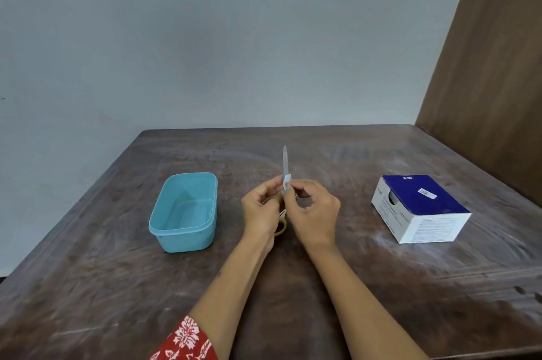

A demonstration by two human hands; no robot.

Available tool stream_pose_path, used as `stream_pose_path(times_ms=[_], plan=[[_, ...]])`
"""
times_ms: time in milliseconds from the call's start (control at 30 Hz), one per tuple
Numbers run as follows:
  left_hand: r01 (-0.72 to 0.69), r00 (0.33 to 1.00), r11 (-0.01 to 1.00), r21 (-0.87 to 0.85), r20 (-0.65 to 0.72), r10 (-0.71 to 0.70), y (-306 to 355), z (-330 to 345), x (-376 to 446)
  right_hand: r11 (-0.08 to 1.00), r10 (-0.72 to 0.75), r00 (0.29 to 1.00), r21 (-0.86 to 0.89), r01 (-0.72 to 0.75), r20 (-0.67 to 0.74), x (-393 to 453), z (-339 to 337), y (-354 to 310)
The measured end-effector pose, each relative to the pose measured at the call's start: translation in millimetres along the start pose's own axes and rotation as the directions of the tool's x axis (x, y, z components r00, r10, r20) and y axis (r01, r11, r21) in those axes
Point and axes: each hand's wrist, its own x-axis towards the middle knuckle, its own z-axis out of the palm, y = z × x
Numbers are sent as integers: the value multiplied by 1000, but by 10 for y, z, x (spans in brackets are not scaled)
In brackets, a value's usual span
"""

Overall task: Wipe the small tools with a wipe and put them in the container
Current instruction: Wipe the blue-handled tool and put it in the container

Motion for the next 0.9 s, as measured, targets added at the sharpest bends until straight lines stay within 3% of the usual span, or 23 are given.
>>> stream_pose_path(times_ms=[133,233,467,700,900], plan=[[5,999,1000,-15,40,-4,20,-27,-3,984,124,992,125,-124,11,13,-41,-61],[23,998,1000,-1,58,-23,40,-15,-25,985,114,993,129,-115,17,27,-68,-99],[45,998,999,-2,35,-44,57,-34,-9,956,236,969,159,-246,78,36,-65,-73],[19,999,999,29,33,-20,60,-19,-38,945,238,967,209,-253,91,46,-75,-89],[13,1000,999,52,18,-14,89,-7,-4,981,146,985,119,-156,89,29,-61,-64]])
